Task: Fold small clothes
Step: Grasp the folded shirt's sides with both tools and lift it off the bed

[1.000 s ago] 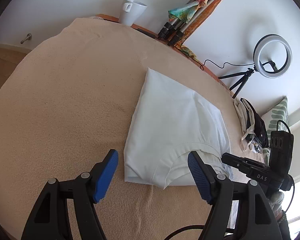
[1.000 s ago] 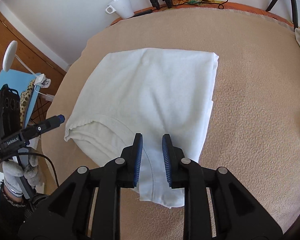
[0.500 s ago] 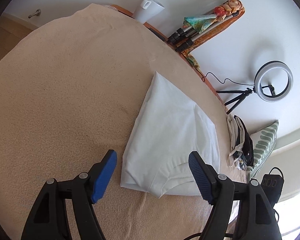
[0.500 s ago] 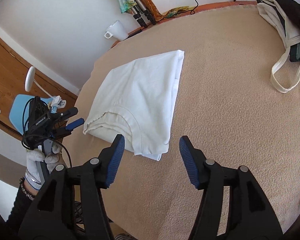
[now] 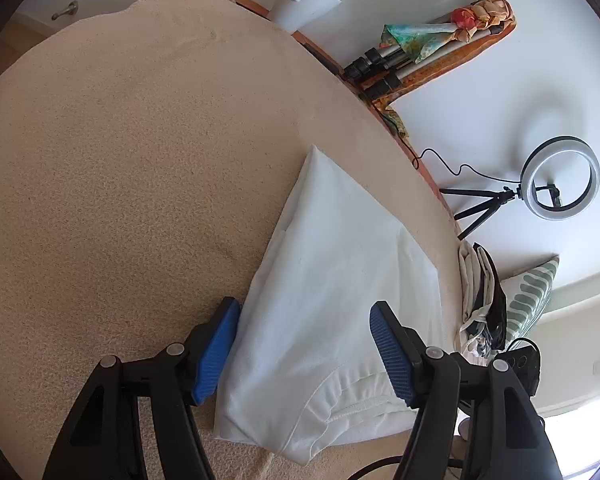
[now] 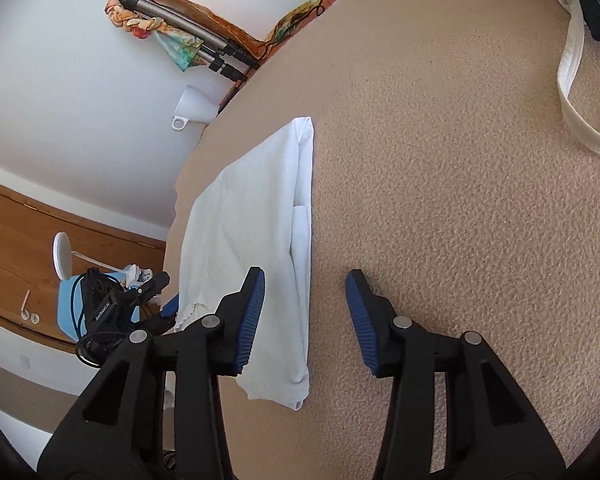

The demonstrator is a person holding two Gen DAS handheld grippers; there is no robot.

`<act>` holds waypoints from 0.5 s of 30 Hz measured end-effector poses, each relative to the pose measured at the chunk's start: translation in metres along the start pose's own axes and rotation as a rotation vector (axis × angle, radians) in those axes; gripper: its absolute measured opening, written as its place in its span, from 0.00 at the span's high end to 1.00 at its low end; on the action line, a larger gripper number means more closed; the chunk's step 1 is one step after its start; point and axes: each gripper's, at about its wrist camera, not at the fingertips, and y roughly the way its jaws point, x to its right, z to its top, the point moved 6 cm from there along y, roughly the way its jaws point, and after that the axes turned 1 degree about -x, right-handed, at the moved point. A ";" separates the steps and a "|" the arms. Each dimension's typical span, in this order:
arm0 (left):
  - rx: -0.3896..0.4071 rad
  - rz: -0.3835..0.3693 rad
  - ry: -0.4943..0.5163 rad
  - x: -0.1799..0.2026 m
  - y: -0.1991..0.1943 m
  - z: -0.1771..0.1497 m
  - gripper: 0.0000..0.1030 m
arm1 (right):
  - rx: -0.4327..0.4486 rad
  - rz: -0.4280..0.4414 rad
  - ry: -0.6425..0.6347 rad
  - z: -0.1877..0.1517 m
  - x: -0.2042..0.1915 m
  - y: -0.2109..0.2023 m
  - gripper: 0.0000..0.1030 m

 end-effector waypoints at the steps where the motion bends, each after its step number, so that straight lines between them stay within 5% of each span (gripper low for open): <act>1: 0.003 -0.009 -0.008 0.000 0.001 0.001 0.36 | -0.003 0.010 0.011 0.001 0.001 0.002 0.58; 10: 0.010 -0.014 -0.024 0.004 0.013 0.009 0.52 | -0.013 0.061 0.053 0.013 -0.005 0.029 0.65; 15: 0.016 0.003 -0.032 0.004 0.019 0.012 0.73 | -0.024 0.043 0.040 0.015 -0.017 0.043 0.73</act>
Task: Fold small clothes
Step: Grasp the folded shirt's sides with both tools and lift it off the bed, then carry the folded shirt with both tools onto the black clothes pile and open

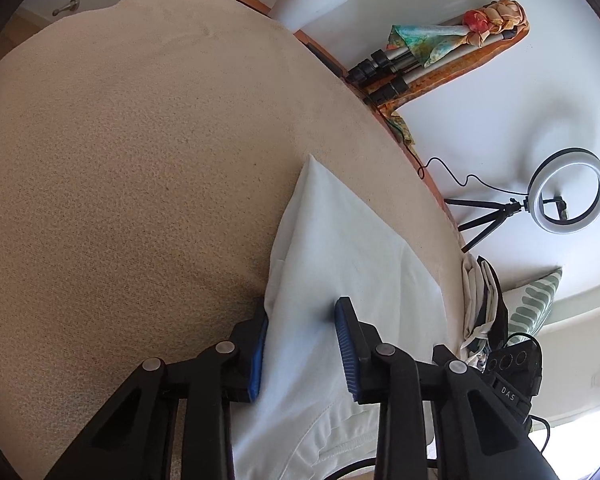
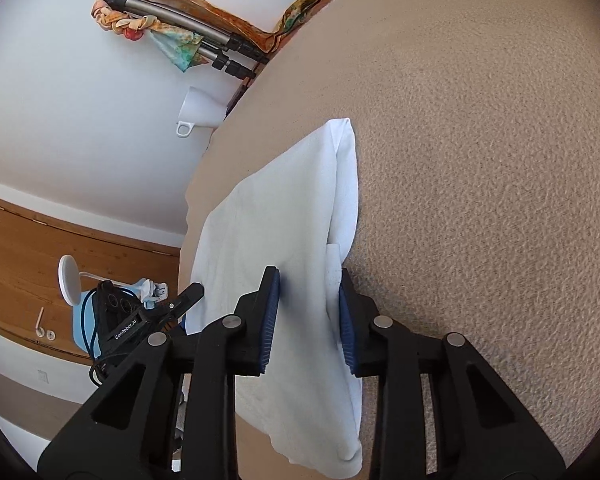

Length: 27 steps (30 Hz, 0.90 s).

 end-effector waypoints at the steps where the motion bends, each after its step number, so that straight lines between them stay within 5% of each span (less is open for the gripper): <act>1: 0.002 0.000 -0.005 0.000 0.000 0.000 0.76 | -0.004 -0.004 -0.003 0.000 -0.002 0.002 0.76; 4: 0.008 0.008 0.038 0.007 -0.002 0.001 0.87 | 0.002 -0.052 -0.038 0.000 -0.008 0.005 0.85; 18: 0.084 0.024 0.170 0.047 -0.022 -0.009 0.92 | 0.079 -0.195 -0.335 -0.007 -0.076 -0.017 0.88; 27: 0.083 -0.015 0.203 0.077 -0.023 -0.020 0.92 | 0.114 -0.236 -0.379 -0.007 -0.084 -0.036 0.89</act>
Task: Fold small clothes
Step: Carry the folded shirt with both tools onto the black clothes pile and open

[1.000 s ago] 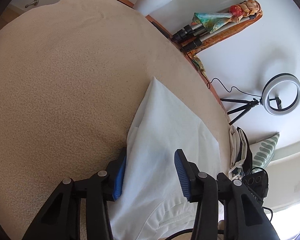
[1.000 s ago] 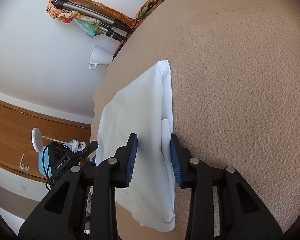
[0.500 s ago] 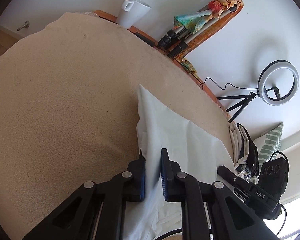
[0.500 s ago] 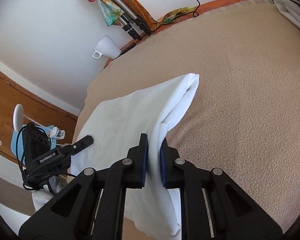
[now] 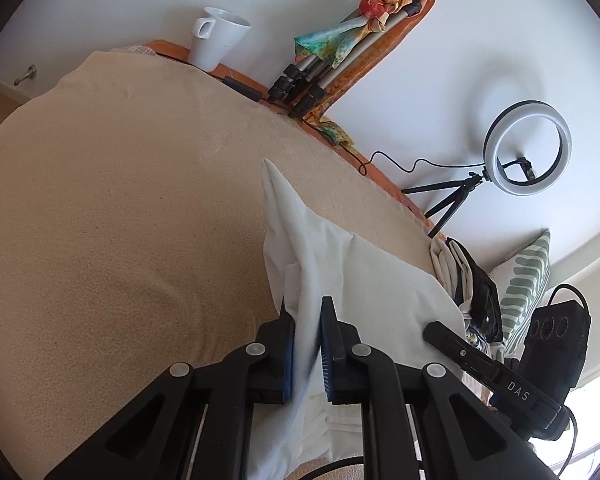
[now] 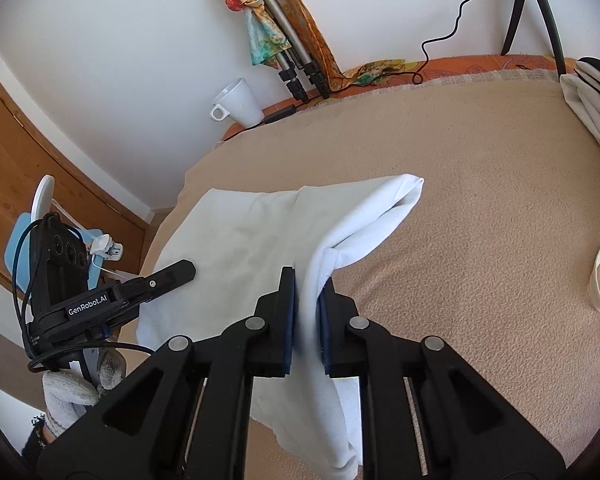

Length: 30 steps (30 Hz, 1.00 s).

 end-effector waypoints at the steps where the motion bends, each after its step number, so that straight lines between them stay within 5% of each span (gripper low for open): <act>1: 0.001 -0.006 0.001 0.005 0.001 -0.001 0.92 | 0.008 -0.001 0.003 0.001 0.002 -0.004 0.89; 30: -0.062 -0.226 0.240 0.230 0.081 -0.019 0.92 | 0.259 -0.182 0.061 0.030 0.126 -0.195 0.89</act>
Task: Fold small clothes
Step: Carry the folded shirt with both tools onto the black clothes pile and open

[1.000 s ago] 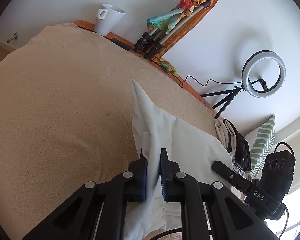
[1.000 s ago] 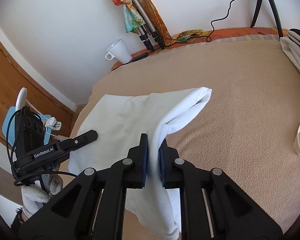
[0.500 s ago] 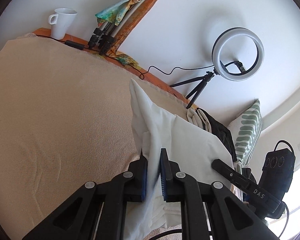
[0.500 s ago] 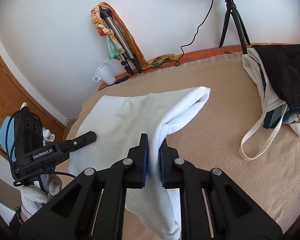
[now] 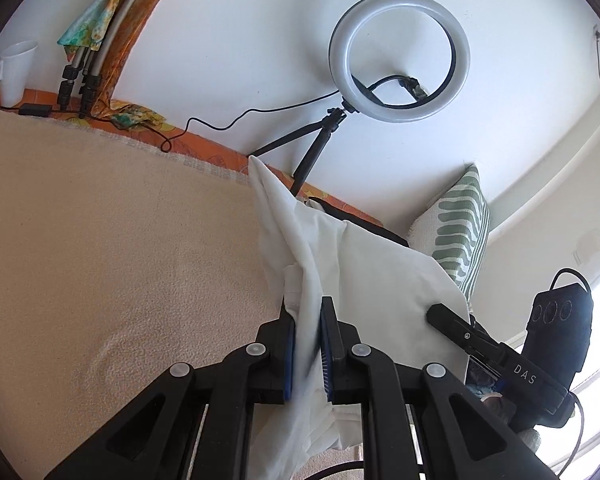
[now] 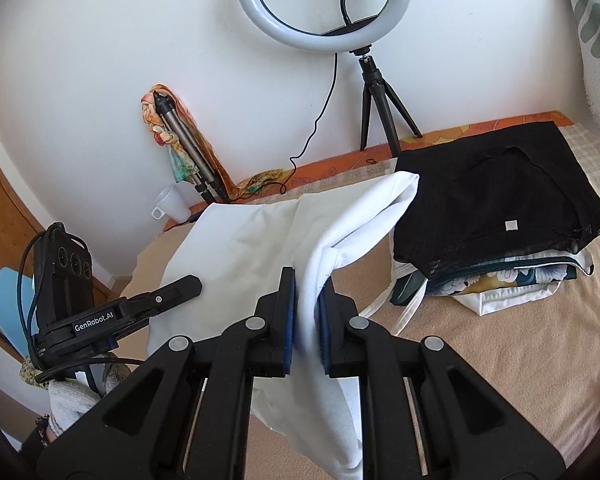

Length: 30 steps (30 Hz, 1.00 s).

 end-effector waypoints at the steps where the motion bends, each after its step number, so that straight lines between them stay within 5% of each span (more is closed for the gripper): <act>1: -0.002 -0.003 0.011 0.008 0.006 0.003 0.92 | 0.008 -0.005 -0.004 0.006 0.005 -0.005 0.89; 15: -0.006 -0.029 0.100 0.090 0.104 0.045 0.92 | 0.086 -0.107 -0.024 0.094 0.109 -0.039 0.89; 30: -0.022 0.005 0.115 0.098 0.185 0.068 0.92 | 0.077 -0.156 -0.017 0.132 0.189 -0.004 0.89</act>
